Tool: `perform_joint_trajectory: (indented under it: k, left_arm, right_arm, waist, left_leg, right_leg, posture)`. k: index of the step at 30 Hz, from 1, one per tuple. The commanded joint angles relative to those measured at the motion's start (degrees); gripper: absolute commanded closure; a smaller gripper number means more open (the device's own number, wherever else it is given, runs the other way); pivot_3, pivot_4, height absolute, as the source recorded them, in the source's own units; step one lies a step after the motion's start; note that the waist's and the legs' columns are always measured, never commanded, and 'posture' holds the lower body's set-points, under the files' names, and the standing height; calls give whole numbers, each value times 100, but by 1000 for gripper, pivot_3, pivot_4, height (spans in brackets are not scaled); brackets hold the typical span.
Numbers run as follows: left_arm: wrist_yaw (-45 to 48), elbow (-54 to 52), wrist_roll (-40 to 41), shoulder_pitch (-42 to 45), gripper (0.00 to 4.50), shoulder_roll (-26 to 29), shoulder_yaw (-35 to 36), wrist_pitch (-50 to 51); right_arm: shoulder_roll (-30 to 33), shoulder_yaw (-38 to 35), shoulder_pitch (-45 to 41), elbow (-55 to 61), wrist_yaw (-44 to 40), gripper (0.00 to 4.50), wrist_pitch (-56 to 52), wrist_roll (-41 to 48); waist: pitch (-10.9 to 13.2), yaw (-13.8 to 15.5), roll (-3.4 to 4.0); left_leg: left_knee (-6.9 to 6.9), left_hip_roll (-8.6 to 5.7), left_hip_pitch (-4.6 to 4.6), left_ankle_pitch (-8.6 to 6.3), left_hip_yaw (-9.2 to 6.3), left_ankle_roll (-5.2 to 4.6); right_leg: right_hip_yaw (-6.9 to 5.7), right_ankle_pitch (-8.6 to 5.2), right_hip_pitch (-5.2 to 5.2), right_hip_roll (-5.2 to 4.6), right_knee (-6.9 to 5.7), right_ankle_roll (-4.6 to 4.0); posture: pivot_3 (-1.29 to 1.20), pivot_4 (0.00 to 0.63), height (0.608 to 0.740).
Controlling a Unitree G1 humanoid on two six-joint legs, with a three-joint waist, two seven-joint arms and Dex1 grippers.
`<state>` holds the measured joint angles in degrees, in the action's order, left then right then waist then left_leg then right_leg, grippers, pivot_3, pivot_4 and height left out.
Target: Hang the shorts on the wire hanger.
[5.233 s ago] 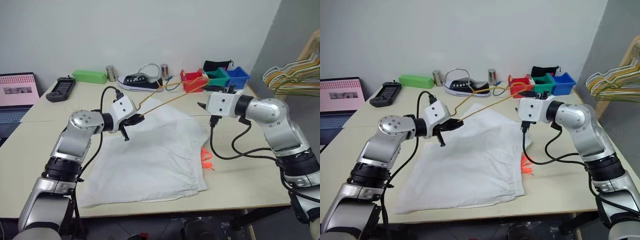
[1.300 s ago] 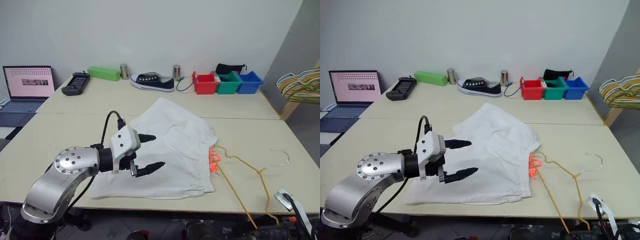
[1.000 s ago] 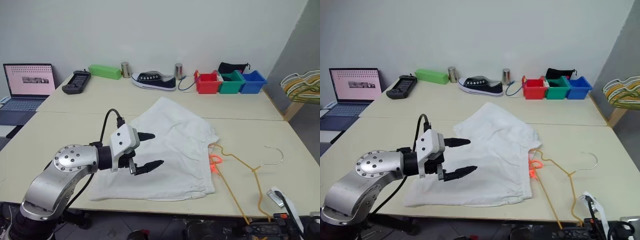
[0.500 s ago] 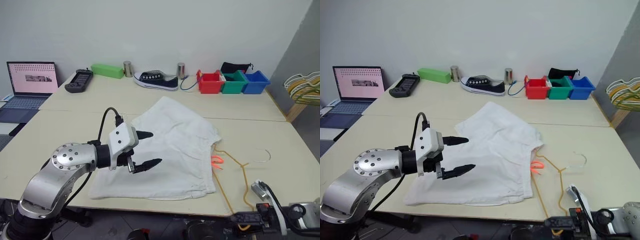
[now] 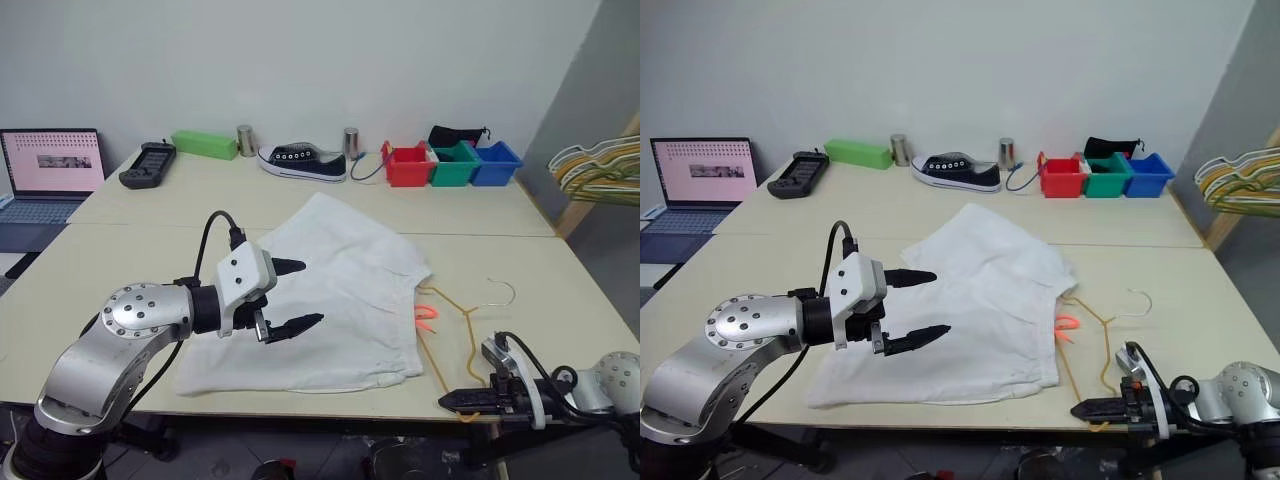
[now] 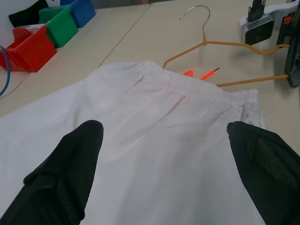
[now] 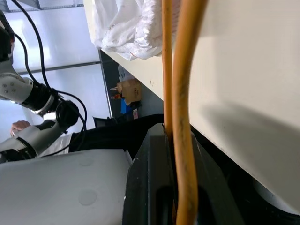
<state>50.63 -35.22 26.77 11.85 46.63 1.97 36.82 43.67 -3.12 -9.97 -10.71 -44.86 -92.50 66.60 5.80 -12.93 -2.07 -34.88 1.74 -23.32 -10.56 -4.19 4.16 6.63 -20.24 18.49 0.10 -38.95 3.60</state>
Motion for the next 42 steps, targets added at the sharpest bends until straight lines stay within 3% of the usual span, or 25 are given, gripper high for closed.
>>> perform_joint_trajectory:
  k: [1,9,12,14,16,19,26,32,42]
  left_arm:
    - [-44,-92,23,78,25,42,97,-103]
    - [-122,-91,-9,86,25,12,105,-104]
    - [-168,-119,-6,59,25,-15,89,-107]
    - [-184,-115,0,52,25,-14,86,-118]
    - [-204,-106,-6,61,25,-30,67,-130]
    - [-253,-97,-27,122,25,-92,2,-140]
    - [-246,-103,-20,108,25,-63,7,-147]
    - [-196,3,-9,120,25,-55,46,-193]
    - [-85,291,-64,403,25,-144,-154,-392]
  right_arm:
    - [-8,-131,-551,-181,163,4500,0,292]
    - [946,486,-624,-212,83,4500,0,1250]
    - [1380,910,-676,-166,101,4500,0,1864]
    - [1494,1064,-769,-219,176,4500,0,2111]
    - [1466,1191,-975,-420,296,4500,0,2240]
    - [1110,1173,-1335,-888,535,4500,0,2082]
    - [435,622,-1739,-1341,904,4500,64,1273]
    - [849,598,-1766,-206,388,4500,451,329]
    - [1568,273,-1226,336,-652,4500,165,60]
  waist:
    - [25,-69,-5]
    - [60,-59,24]
    - [51,16,38]
    - [49,43,42]
    - [47,64,46]
    - [46,118,48]
    - [46,261,49]
    - [39,320,61]
    - [21,309,76]
  left_leg:
    - [0,0,9,-1,6,0]
    - [3,-12,0,9,42,-32]
    - [1,-20,-18,36,80,-74]
    - [-10,-17,-70,48,106,-91]
    - [-5,-6,-104,33,106,-102]
    - [-5,0,-151,18,100,-104]
    - [-7,-9,-157,12,102,-99]
    - [-21,-8,-151,18,104,-104]
    - [-27,-7,-150,18,107,-105]
  right_leg:
    - [15,0,-1,-1,6,0]
    - [52,2,29,-39,35,4]
    - [70,37,49,-36,24,55]
    - [76,63,73,-25,-6,95]
    - [70,56,105,-11,-3,82]
    - [62,53,152,-4,-4,75]
    - [63,60,152,-10,0,60]
    - [64,54,149,-9,-5,83]
    - [63,55,142,-9,-4,83]
  posture:
    - [-123,39,740]
    - [-126,42,740]
    - [-126,46,740]
    - [-126,46,740]
    - [-131,44,740]
    - [-127,40,740]
    - [-121,34,740]
    - [-137,23,740]
    - [-174,17,740]
